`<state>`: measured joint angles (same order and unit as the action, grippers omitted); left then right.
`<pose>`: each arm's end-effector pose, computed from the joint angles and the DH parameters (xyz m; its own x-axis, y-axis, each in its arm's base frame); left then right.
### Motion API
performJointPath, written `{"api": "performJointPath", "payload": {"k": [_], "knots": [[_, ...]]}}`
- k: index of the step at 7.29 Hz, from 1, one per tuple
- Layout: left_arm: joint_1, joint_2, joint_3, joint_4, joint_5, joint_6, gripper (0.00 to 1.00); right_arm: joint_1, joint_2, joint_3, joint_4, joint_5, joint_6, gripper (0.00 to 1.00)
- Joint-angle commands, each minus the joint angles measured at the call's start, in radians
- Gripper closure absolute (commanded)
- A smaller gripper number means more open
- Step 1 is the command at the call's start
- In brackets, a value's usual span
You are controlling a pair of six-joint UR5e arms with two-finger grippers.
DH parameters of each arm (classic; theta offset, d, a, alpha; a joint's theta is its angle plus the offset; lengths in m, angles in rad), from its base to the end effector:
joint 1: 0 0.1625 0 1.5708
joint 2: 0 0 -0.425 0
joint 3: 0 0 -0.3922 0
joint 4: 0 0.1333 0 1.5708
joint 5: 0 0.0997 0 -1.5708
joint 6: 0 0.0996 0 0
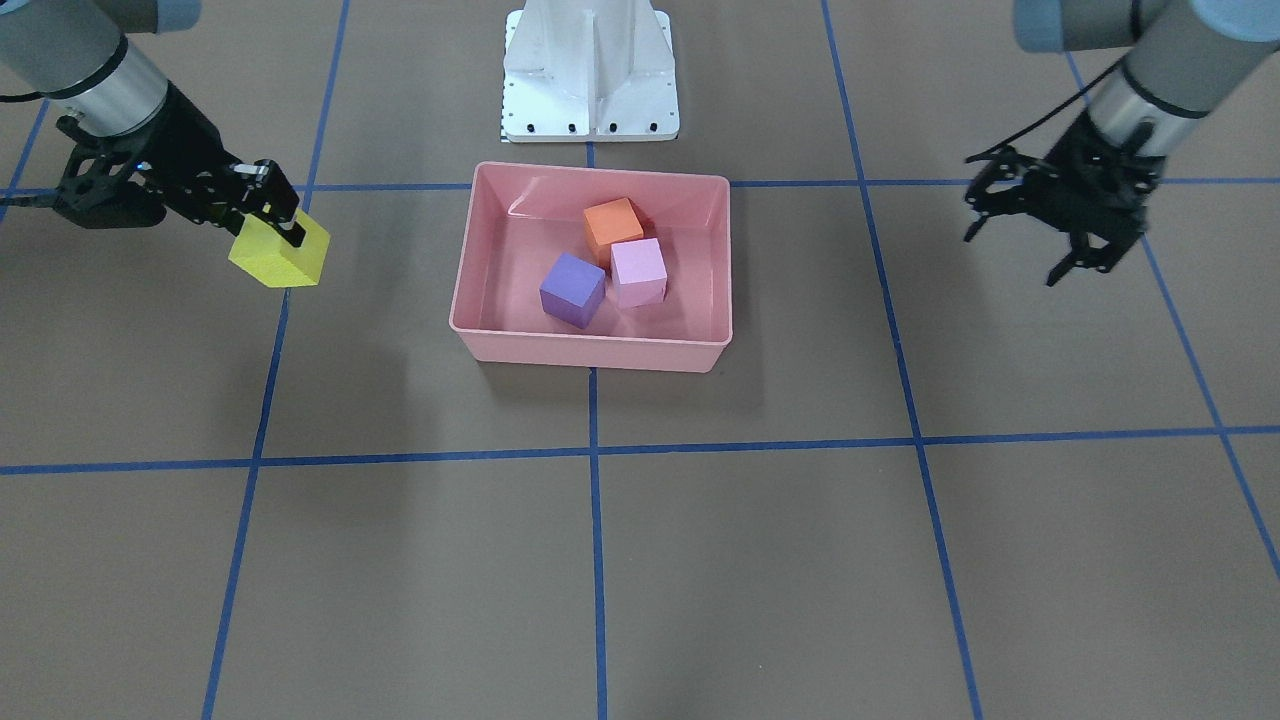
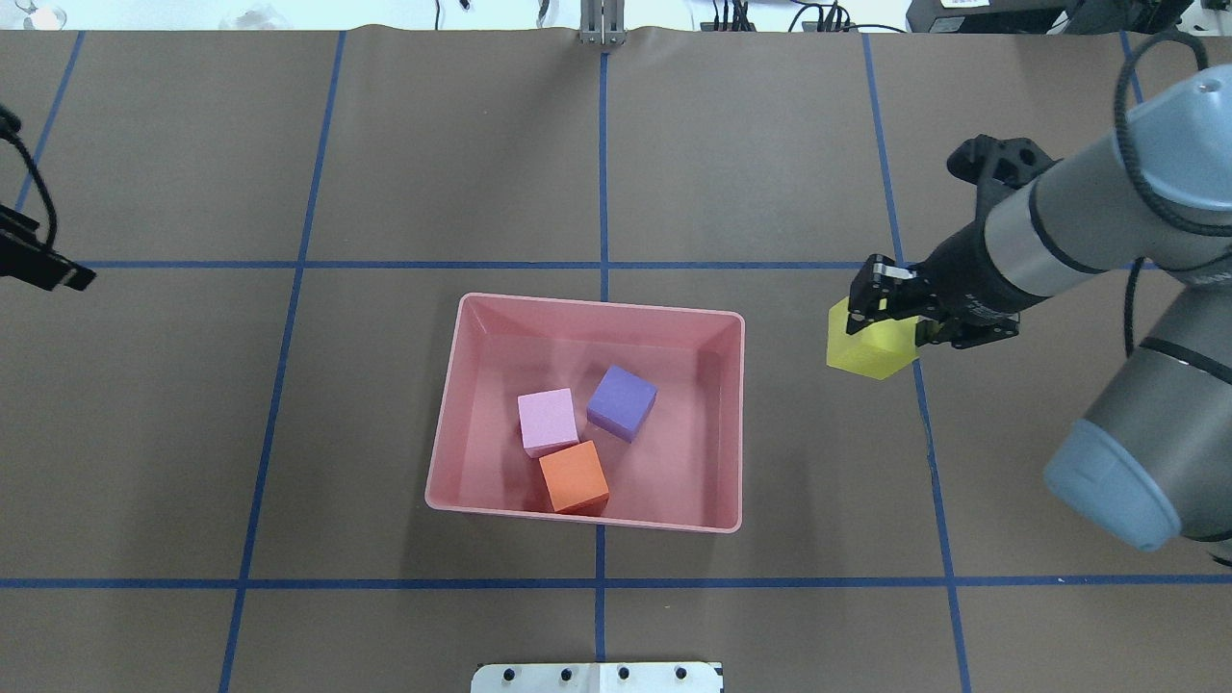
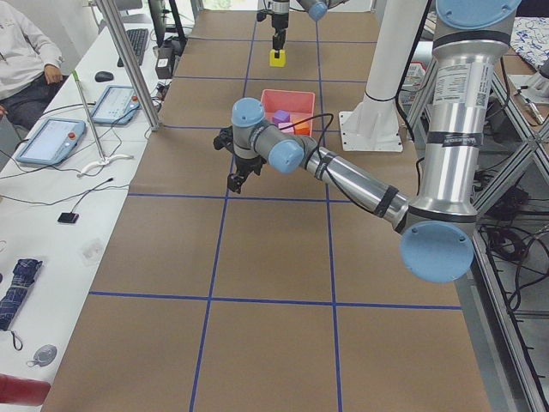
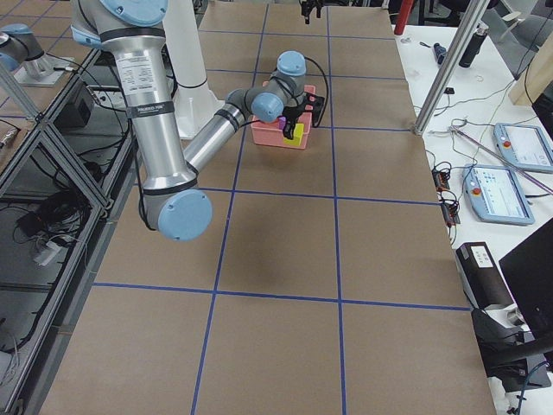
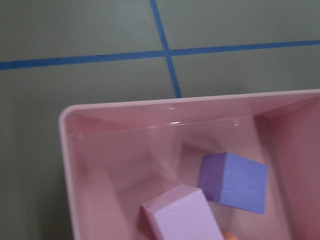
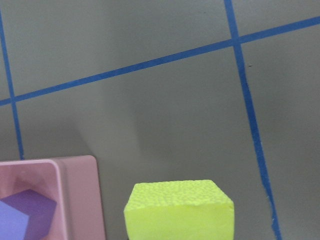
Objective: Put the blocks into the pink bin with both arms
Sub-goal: 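Carry the yellow cube into the bin with the right gripper and release it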
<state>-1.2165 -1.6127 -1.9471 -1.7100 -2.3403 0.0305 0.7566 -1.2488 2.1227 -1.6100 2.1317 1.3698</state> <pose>0.1130 -0.4899 0.4358 0.5367 0.6184 -0.5740 -0.3109 0.7774 0.5467 -0.3198 -0.4124 0.2476 0.5372 0.2746 0.7975 -0.1912 0.9605 -0.2020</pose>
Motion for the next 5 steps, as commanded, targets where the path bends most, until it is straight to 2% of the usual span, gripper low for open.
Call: {"api": "performJointPath", "payload": {"k": [1,2,3,4,5], "knots": [[-0.116,0.020,0.082,0.001,-0.044,0.149,0.00,-0.205,0.197,-0.004,-0.175,-0.208,0.191,1.00],[-0.120,0.022,0.083,0.003,-0.044,0.149,0.00,-0.311,0.224,-0.013,-0.183,-0.328,0.287,0.77],[-0.120,0.028,0.083,0.003,-0.044,0.149,0.00,-0.386,0.221,-0.016,-0.191,-0.405,0.323,0.32],[-0.120,0.028,0.085,0.004,-0.044,0.149,0.00,-0.428,0.223,-0.015,-0.233,-0.452,0.324,0.01],[-0.120,0.030,0.091,0.004,-0.044,0.149,0.00,-0.437,0.223,-0.012,-0.255,-0.467,0.322,0.00]]}}
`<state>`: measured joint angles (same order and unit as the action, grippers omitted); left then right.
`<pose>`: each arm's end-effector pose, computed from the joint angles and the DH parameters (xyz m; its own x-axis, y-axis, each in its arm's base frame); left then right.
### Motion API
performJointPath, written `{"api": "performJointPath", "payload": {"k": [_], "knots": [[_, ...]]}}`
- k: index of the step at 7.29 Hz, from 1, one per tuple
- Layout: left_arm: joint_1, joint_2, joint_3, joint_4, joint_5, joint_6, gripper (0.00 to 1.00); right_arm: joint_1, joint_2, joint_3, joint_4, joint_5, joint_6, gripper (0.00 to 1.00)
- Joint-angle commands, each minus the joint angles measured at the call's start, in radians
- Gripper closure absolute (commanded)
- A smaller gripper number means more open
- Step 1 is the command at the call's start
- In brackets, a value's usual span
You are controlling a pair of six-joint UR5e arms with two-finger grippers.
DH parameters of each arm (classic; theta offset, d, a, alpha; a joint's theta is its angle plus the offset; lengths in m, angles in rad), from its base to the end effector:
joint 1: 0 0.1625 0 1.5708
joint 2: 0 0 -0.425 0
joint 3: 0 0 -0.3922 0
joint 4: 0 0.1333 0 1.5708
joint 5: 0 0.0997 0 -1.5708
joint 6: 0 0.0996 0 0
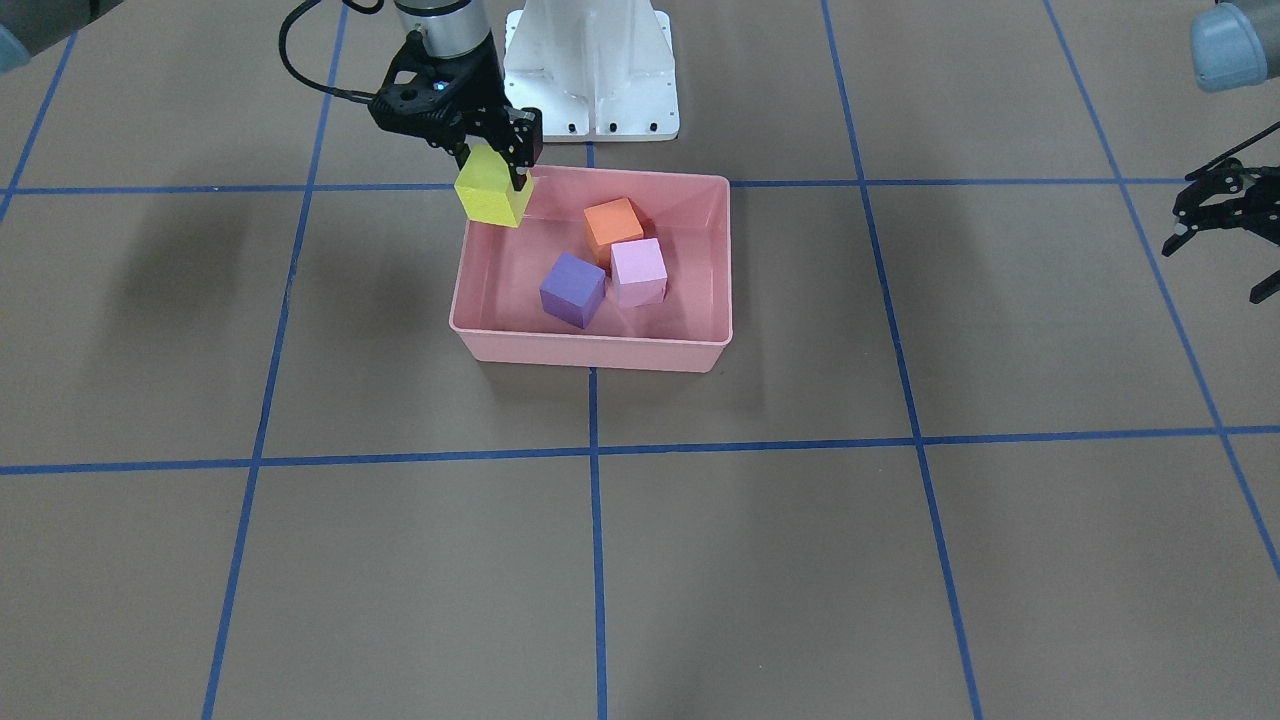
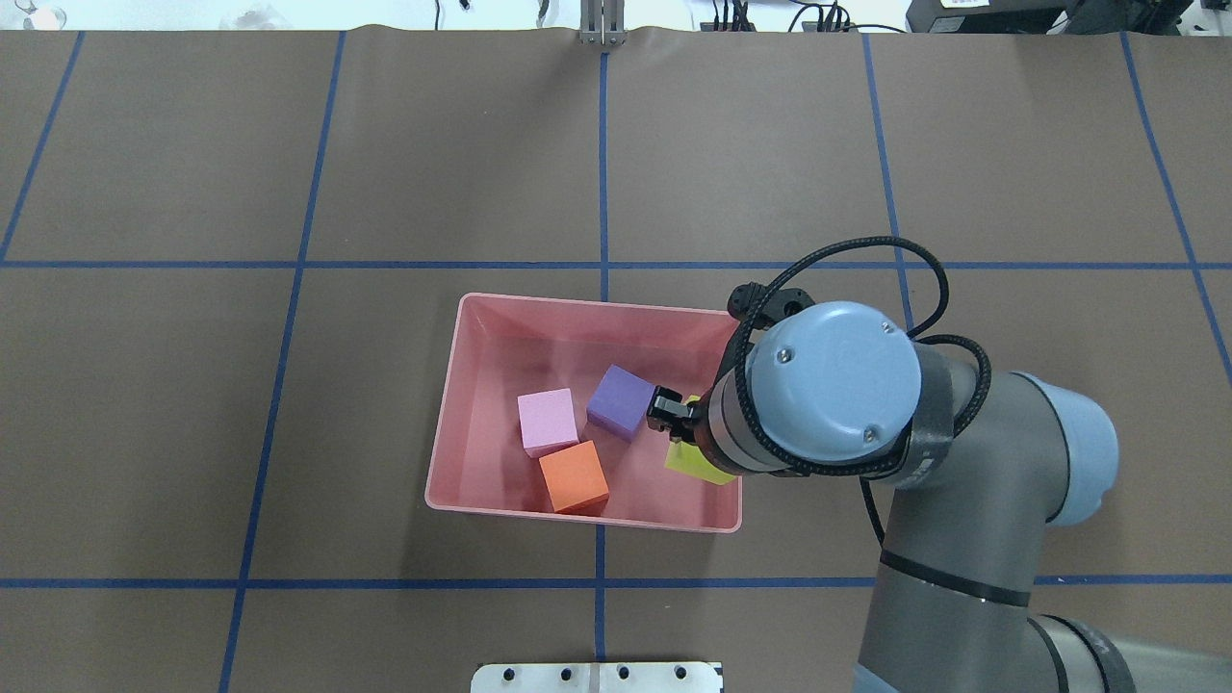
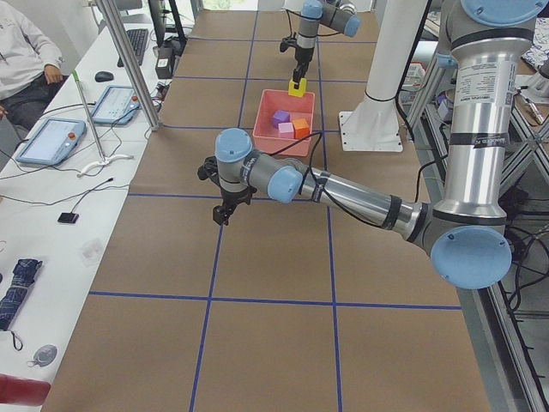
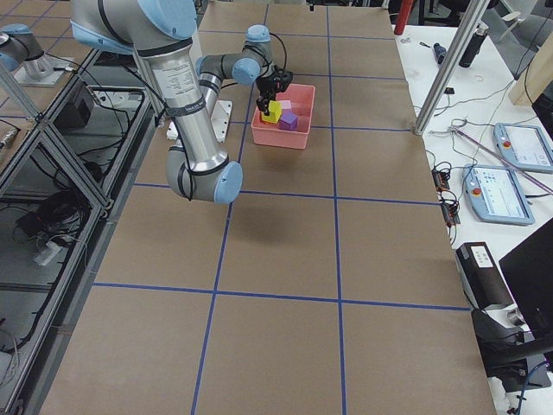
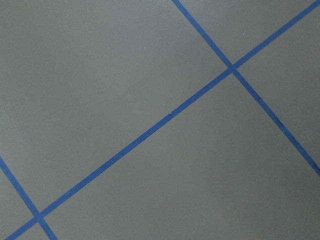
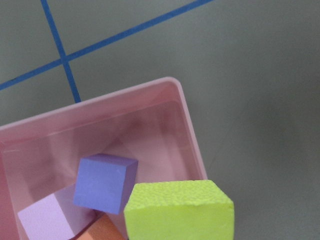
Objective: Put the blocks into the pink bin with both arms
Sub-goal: 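Carry the yellow cube into the bin with the right gripper and release it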
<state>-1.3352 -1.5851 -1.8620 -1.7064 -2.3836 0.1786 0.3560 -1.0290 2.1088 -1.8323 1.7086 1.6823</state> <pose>0.0573 -0.4999 0.4888 0.5491 0.6108 -0.5704 -0.3136 0.7832 0.5368 -0.4684 -0.3018 0.1754 0.6087 0.3439 0.7150 -0.3210 0.9309 -0.1745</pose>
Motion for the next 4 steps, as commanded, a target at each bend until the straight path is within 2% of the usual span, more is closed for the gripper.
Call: {"api": "performJointPath", "payload": {"k": [1,3,4], "knots": [[-0.001,0.002,0.018,-0.002,0.000,0.001,0.00,-0.034,0.004,0.031,-0.086,-0.041,0.001,0.00],[-0.016,0.002,0.035,-0.002,0.012,-0.005,0.00,0.047,0.003,0.072,-0.131,-0.015,-0.076,0.00],[-0.045,0.002,0.059,-0.002,0.012,-0.005,0.00,0.132,-0.003,0.074,-0.131,0.050,-0.145,0.00]]}}
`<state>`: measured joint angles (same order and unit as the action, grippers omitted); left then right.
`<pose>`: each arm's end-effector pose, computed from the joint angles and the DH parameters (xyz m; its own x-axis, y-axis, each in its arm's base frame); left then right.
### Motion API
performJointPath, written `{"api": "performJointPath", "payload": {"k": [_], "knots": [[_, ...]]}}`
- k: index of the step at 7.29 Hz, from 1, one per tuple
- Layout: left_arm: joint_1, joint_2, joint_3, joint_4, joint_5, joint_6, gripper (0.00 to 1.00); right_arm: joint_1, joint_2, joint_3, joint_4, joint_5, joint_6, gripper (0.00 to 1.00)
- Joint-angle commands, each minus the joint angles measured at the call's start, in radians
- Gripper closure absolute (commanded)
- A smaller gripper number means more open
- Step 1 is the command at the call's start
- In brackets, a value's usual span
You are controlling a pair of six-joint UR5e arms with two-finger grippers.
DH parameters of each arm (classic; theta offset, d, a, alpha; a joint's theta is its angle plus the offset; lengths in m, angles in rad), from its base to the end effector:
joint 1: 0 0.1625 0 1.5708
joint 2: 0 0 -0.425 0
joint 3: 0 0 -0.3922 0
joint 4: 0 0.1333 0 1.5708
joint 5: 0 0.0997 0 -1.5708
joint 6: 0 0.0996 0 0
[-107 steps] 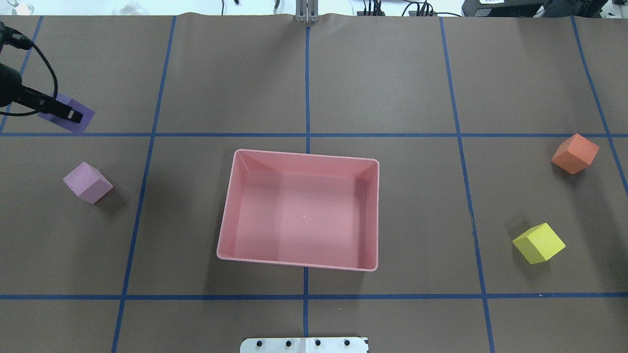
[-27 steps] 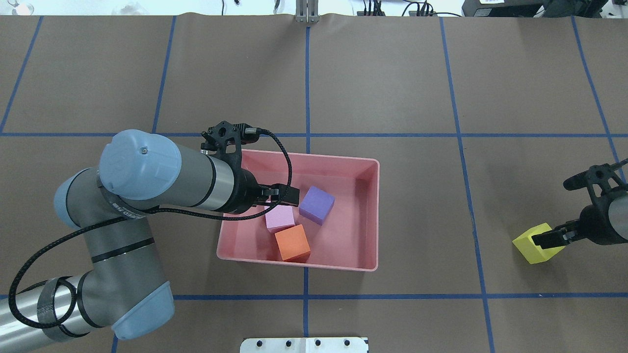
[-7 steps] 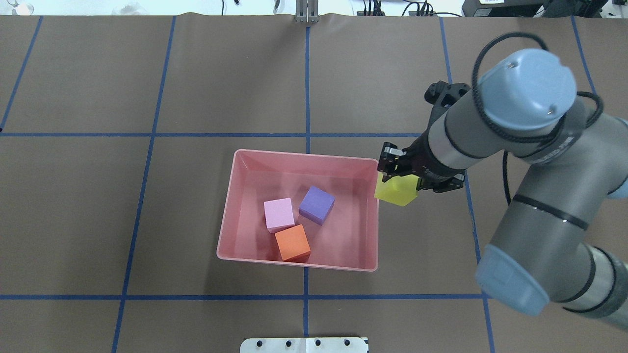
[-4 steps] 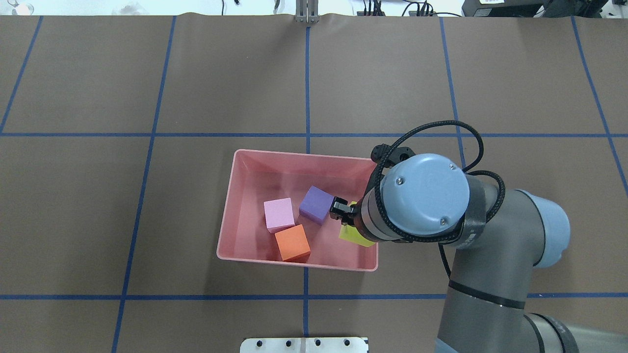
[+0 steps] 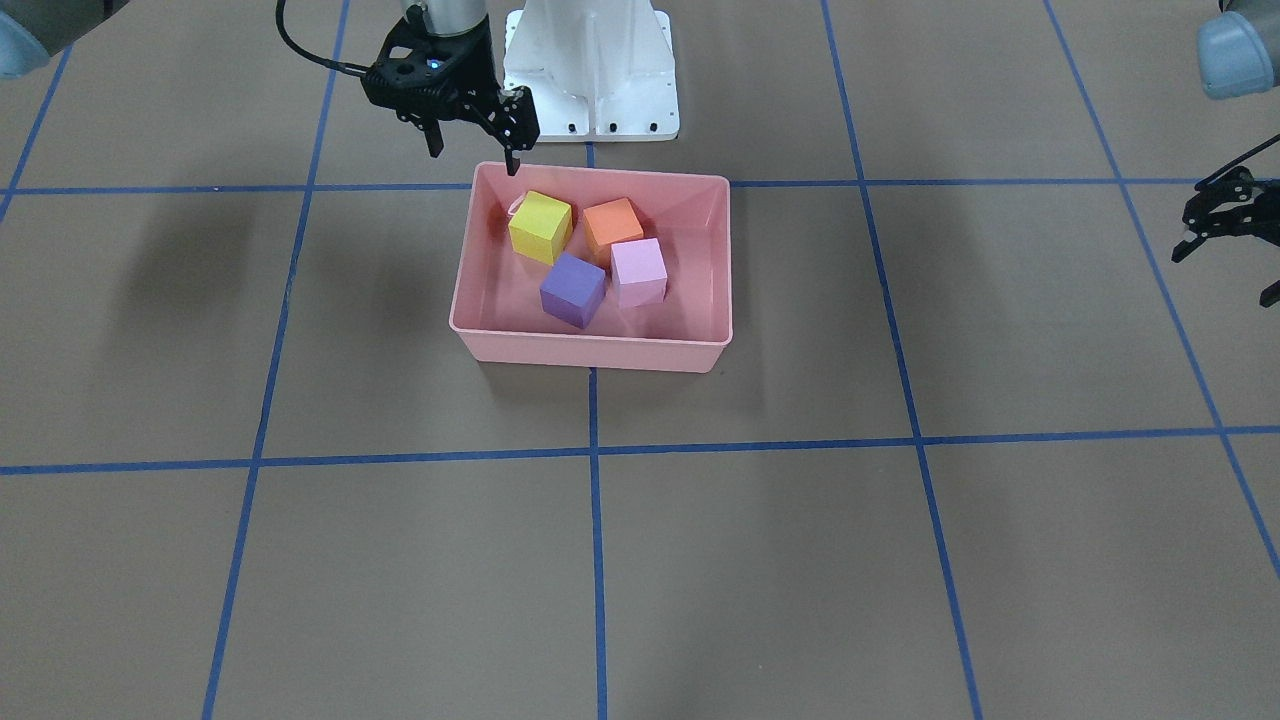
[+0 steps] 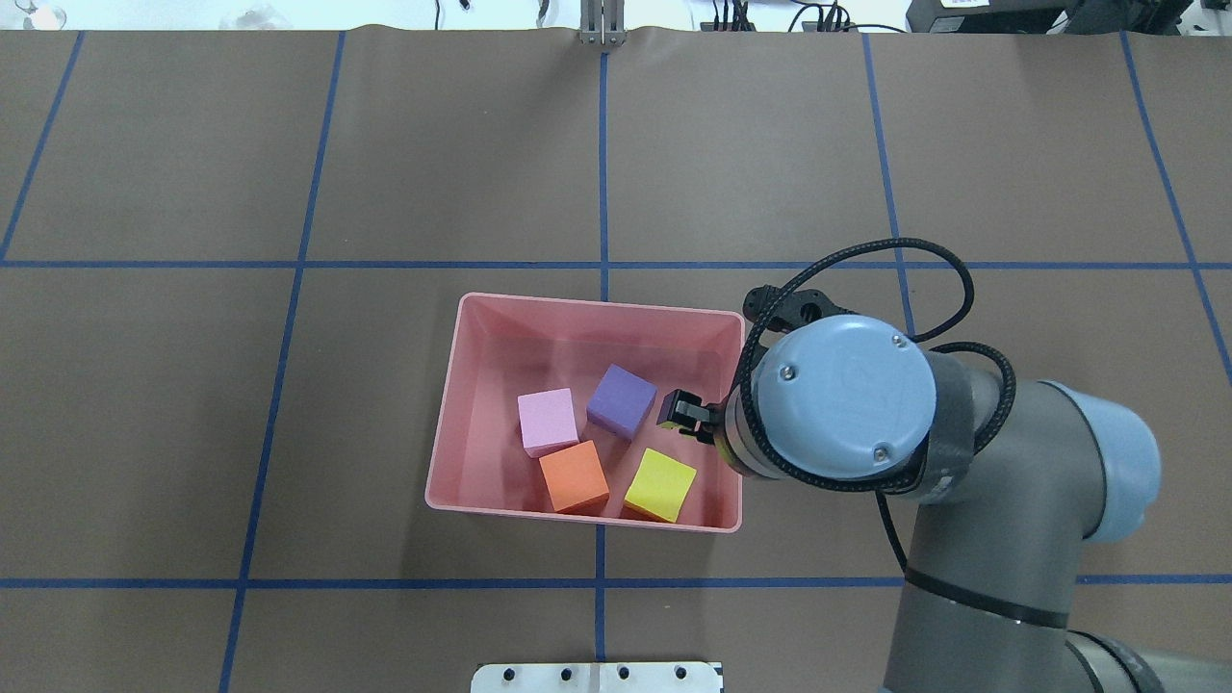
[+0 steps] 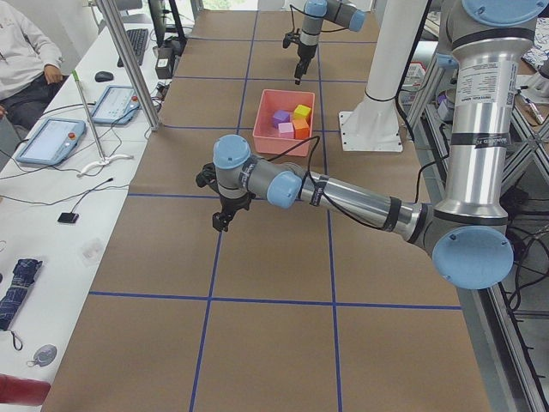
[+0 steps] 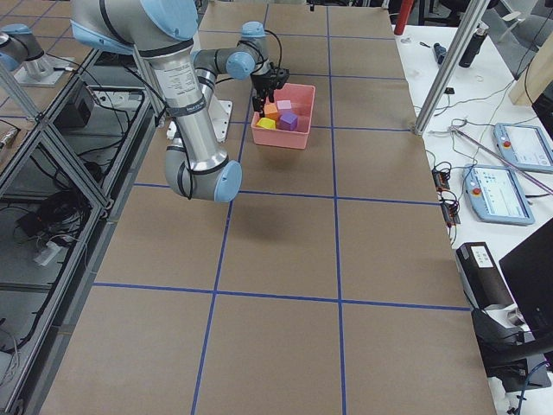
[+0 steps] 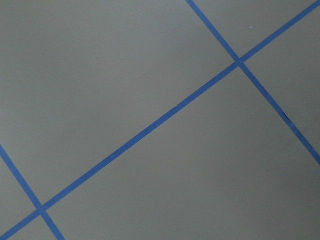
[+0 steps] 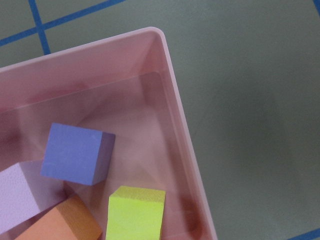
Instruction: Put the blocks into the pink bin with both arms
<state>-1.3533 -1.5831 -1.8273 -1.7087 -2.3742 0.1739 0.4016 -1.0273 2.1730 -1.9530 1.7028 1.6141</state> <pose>0.0482 -0.5037 0.5074 0.5729 0.5765 -0.5826 -0.3019 0.8092 0.5040 -0.4333 -0.3146 0.1714 0.6512 0.3232 0.6867 -0.3322 0.9349 -0.1249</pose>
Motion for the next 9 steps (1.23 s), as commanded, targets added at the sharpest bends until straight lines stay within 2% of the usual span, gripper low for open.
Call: {"api": "performJointPath", "payload": {"k": [1,2,3,4,5,7,9], "knots": [[-0.082,0.000,0.072,-0.003,0.016,-0.001,0.00,0.223,-0.010,0.010,-0.011,0.186,-0.205,0.00],[-0.137,-0.001,0.133,-0.009,0.033,0.007,0.00,0.370,-0.025,0.008,-0.011,0.319,-0.358,0.00],[-0.161,0.002,0.147,-0.061,0.036,0.007,0.00,0.461,-0.078,0.007,-0.011,0.372,-0.507,0.00],[-0.220,0.027,0.149,-0.080,0.029,0.006,0.00,0.509,-0.133,-0.001,-0.012,0.385,-0.669,0.00],[-0.228,0.028,0.155,-0.062,0.036,-0.017,0.00,0.596,-0.186,-0.031,-0.008,0.408,-0.829,0.00],[-0.236,0.038,0.158,0.063,0.043,-0.114,0.00,0.785,-0.264,-0.096,-0.003,0.516,-1.123,0.00],[-0.236,0.102,0.154,0.083,0.041,-0.065,0.00,0.917,-0.316,-0.188,0.002,0.546,-1.383,0.00]]}}
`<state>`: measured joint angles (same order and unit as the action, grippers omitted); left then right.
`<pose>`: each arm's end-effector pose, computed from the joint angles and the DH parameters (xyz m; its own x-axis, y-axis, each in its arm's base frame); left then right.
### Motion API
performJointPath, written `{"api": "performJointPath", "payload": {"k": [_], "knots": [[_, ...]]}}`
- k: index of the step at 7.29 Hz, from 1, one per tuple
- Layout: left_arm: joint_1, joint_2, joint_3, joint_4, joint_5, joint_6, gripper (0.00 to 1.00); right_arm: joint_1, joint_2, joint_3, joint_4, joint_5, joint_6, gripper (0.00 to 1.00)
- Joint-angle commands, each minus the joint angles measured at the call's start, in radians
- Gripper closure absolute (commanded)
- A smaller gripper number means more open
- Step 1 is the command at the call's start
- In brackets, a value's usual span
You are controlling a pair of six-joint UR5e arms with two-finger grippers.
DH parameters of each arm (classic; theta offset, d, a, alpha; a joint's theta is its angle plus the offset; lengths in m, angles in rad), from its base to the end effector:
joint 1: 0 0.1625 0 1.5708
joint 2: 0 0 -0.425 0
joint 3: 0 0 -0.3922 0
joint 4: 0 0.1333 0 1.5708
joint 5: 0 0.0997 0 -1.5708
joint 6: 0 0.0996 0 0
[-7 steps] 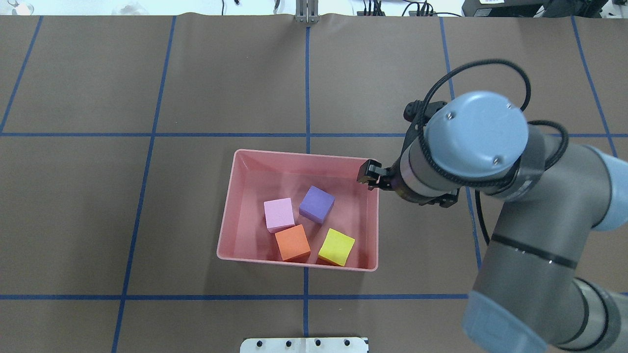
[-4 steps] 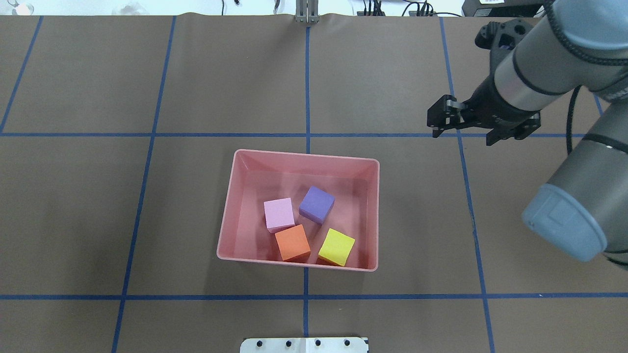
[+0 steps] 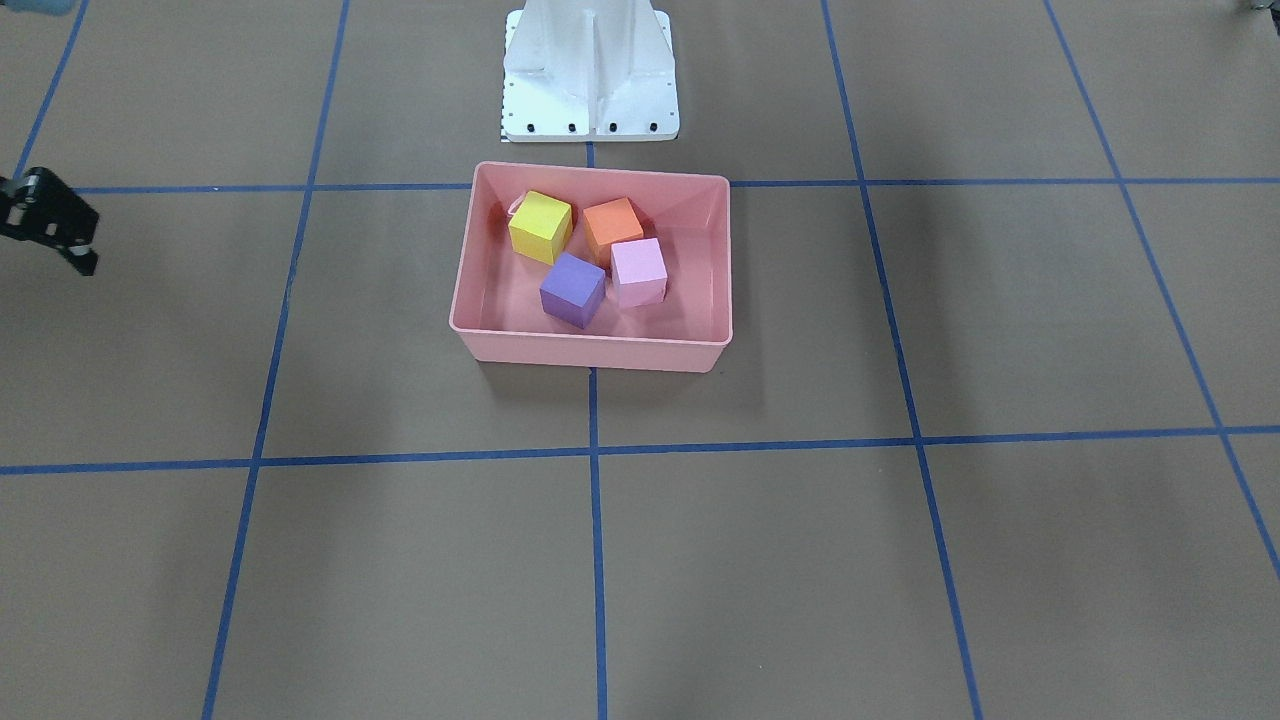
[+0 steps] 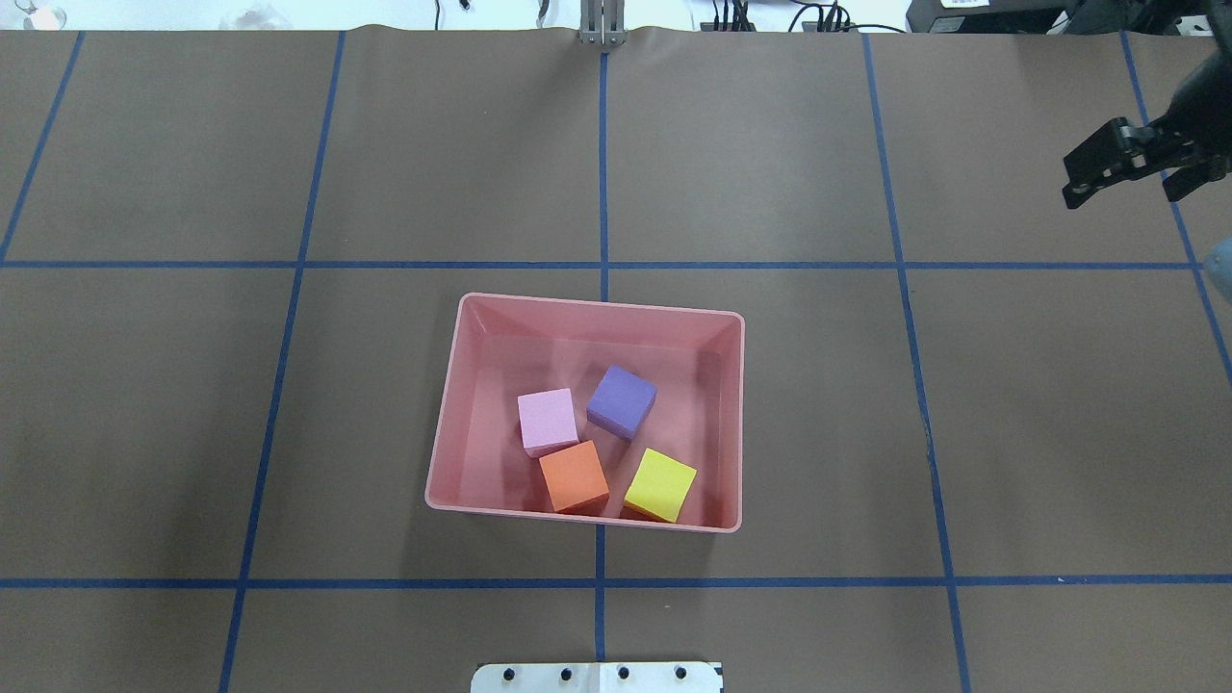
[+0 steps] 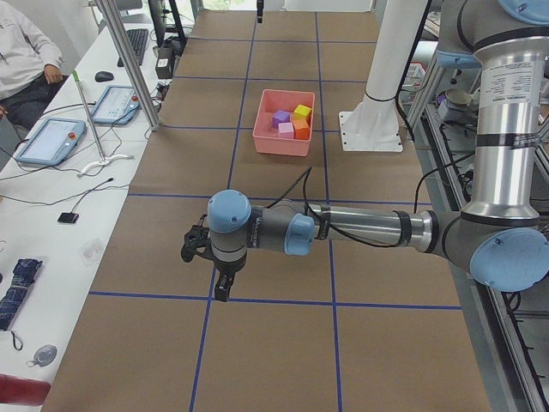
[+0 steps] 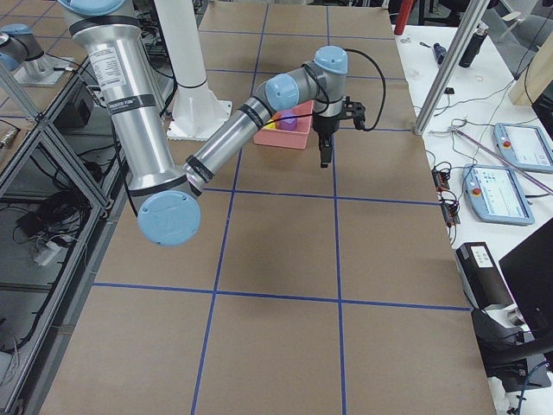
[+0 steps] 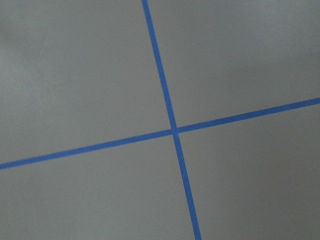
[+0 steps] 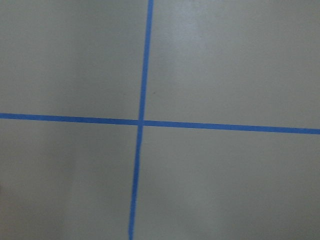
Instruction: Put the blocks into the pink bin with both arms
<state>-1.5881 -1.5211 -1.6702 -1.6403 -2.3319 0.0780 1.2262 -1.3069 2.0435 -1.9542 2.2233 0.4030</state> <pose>-0.0729 -0.4770 0.6272 0.7245 0.1466 -0.6735 -0.0394 0.9843 0.1719 -0.1079 -0.5162 0.3491 0.7470 -0.0824 0.6597 0.0261 0.9952 0.0948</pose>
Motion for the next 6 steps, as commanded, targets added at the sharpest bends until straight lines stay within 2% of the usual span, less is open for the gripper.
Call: {"api": "performJointPath", "payload": {"k": [1,4,5,6], "knots": [[-0.004,0.055,-0.029,0.025,-0.006,0.072,0.00,0.163,-0.061,-0.109,0.006,0.048,-0.310,0.00],[-0.009,0.071,-0.025,0.013,-0.017,0.074,0.00,0.346,-0.155,-0.270,0.017,0.056,-0.660,0.00],[-0.018,0.055,-0.013,-0.005,0.015,0.066,0.00,0.378,-0.196,-0.317,0.062,0.055,-0.734,0.00],[-0.029,0.073,-0.064,-0.004,0.019,0.068,0.00,0.394,-0.251,-0.389,0.193,0.055,-0.739,0.00]]}}
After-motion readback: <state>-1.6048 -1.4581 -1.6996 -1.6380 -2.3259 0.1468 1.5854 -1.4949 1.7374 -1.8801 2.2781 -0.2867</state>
